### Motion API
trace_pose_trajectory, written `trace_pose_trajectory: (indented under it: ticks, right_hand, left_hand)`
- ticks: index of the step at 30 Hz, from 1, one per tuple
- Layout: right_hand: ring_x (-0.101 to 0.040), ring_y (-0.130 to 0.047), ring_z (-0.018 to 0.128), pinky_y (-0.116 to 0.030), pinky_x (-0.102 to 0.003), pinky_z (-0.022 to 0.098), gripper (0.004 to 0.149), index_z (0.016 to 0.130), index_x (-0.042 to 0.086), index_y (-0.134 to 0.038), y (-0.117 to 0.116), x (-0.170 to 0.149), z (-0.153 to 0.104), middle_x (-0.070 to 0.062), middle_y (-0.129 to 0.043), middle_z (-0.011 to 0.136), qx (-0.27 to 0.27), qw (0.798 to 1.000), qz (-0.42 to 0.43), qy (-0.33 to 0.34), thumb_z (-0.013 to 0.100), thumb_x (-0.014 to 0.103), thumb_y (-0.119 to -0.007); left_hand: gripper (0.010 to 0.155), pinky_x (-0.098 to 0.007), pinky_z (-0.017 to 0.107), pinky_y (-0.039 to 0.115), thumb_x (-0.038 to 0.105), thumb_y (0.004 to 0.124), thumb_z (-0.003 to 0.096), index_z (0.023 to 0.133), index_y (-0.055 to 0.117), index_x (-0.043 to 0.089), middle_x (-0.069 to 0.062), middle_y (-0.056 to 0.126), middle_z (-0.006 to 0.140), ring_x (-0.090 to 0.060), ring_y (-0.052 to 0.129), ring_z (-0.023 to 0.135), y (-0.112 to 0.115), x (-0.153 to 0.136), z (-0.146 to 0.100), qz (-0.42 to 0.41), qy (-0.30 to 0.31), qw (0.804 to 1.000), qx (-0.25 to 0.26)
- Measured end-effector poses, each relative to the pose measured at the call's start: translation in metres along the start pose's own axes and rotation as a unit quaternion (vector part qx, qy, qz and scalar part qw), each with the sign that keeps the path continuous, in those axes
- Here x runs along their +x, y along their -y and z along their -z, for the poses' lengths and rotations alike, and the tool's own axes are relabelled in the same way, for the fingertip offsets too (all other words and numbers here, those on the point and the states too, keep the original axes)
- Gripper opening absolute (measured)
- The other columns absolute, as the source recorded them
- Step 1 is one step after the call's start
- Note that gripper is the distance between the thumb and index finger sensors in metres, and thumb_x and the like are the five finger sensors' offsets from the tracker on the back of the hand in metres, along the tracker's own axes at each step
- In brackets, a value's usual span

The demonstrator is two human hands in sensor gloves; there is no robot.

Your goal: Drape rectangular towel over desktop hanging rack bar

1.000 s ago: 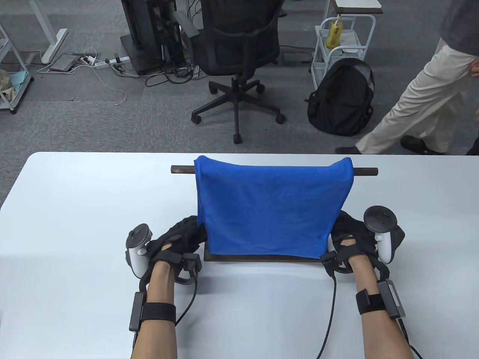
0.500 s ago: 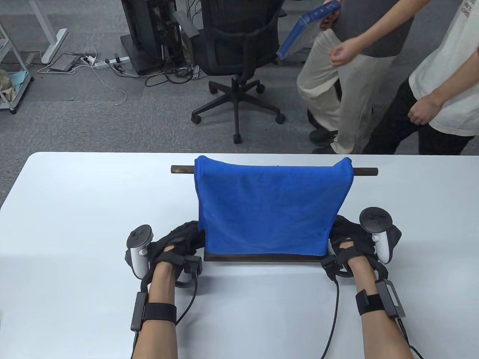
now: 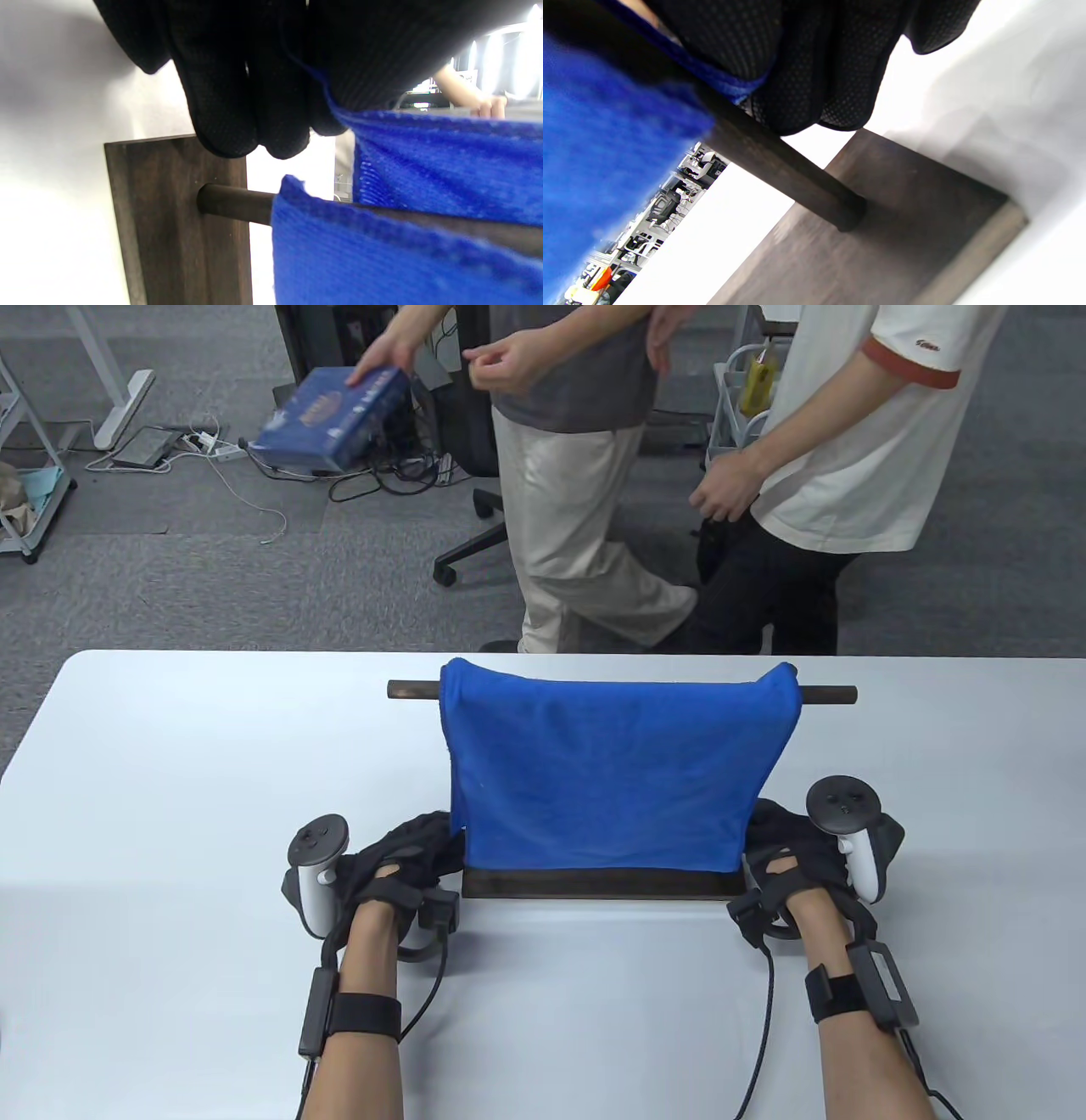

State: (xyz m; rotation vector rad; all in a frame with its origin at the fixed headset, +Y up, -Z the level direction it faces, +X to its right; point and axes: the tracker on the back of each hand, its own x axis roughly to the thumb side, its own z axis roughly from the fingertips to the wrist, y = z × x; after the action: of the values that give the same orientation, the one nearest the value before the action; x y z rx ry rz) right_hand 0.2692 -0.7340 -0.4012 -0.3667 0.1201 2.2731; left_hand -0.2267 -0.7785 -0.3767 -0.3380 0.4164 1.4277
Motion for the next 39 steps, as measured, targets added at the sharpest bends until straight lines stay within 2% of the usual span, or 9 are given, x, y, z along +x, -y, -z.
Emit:
trace_pose_trajectory:
  ticks: [6,12,17,21,23,26,29,34,39]
  right_hand:
    - [-0.029,-0.100,0.078,-0.066,-0.057,0.064,0.045,0.083,0.021,-0.086,0.010,-0.006,0.001,-0.003,-0.102,0.072,-0.017,0.999,0.023,-0.018,0.041,0.037,-0.086]
    - [-0.033,-0.092,0.086,-0.062,-0.059,0.065,0.051,0.089,0.021,-0.079,0.056,-0.004,-0.009,-0.005,-0.095,0.083,-0.096,0.992,0.085,-0.020,0.043,0.041,-0.084]
    - [-0.036,-0.085,0.091,-0.060,-0.059,0.066,0.054,0.093,0.023,-0.074,0.103,0.021,-0.037,-0.005,-0.089,0.092,-0.207,0.969,0.136,0.025,0.044,0.042,-0.082]
    - [-0.037,-0.076,0.098,-0.057,-0.060,0.068,0.056,0.097,0.025,-0.069,0.137,0.056,-0.079,-0.005,-0.079,0.102,-0.298,0.933,0.172,0.105,0.046,0.045,-0.078]
    - [-0.039,-0.069,0.102,-0.054,-0.061,0.069,0.058,0.099,0.026,-0.066,0.151,0.082,-0.108,-0.004,-0.074,0.106,-0.332,0.908,0.185,0.175,0.046,0.047,-0.077]
    - [-0.040,-0.054,0.108,-0.045,-0.065,0.071,0.058,0.101,0.029,-0.064,0.153,0.115,-0.139,-0.002,-0.062,0.114,-0.324,0.895,0.154,0.265,0.047,0.048,-0.076]
    - [-0.040,-0.042,0.111,-0.039,-0.068,0.072,0.059,0.102,0.034,-0.061,0.135,0.153,-0.168,0.001,-0.053,0.119,-0.324,0.886,0.027,0.331,0.047,0.049,-0.076]
    - [-0.038,-0.030,0.113,-0.030,-0.070,0.071,0.064,0.105,0.036,-0.053,0.092,0.183,-0.174,0.006,-0.044,0.122,-0.306,0.872,-0.140,0.356,0.047,0.051,-0.074]
    - [-0.038,-0.027,0.113,-0.027,-0.071,0.071,0.066,0.106,0.034,-0.049,0.075,0.186,-0.167,0.006,-0.044,0.122,-0.301,0.865,-0.212,0.342,0.046,0.054,-0.072]
  left_hand:
    - [0.043,-0.054,0.067,0.071,0.048,0.083,0.0472,0.087,0.089,0.032,-0.002,0.101,0.087,-0.030,0.108,0.075,-0.009,0.008,-0.005,-0.021,0.013,1.000,0.017]
    - [0.044,-0.053,0.069,0.069,0.051,0.082,0.0479,0.088,0.086,0.035,0.001,0.098,0.091,-0.028,0.105,0.080,-0.027,0.037,-0.029,-0.042,0.078,0.994,0.071]
    - [0.041,-0.054,0.070,0.068,0.053,0.081,0.0480,0.086,0.087,0.037,0.002,0.097,0.092,-0.028,0.103,0.083,-0.042,0.076,-0.067,-0.019,0.176,0.969,0.174]
    - [0.041,-0.054,0.071,0.067,0.055,0.078,0.0490,0.086,0.086,0.039,0.001,0.090,0.099,-0.030,0.096,0.090,-0.049,0.115,-0.116,0.018,0.270,0.920,0.284]
    - [0.042,-0.055,0.071,0.066,0.056,0.077,0.0488,0.087,0.085,0.039,-0.001,0.088,0.100,-0.032,0.094,0.092,-0.047,0.137,-0.148,0.035,0.336,0.876,0.343]
    - [0.044,-0.056,0.074,0.062,0.057,0.075,0.0497,0.091,0.081,0.043,0.001,0.082,0.106,-0.032,0.085,0.100,-0.035,0.165,-0.190,0.106,0.420,0.819,0.376]
    - [0.046,-0.057,0.077,0.057,0.057,0.076,0.0499,0.094,0.078,0.045,0.004,0.077,0.111,-0.030,0.078,0.107,0.000,0.188,-0.225,0.215,0.493,0.753,0.379]
    - [0.051,-0.063,0.079,0.047,0.055,0.074,0.0497,0.100,0.072,0.047,0.015,0.071,0.116,-0.026,0.066,0.115,0.049,0.197,-0.224,0.378,0.521,0.676,0.360]
    - [0.057,-0.067,0.078,0.038,0.057,0.069,0.0490,0.104,0.064,0.045,0.014,0.069,0.118,-0.028,0.058,0.118,0.071,0.196,-0.203,0.455,0.492,0.655,0.347]
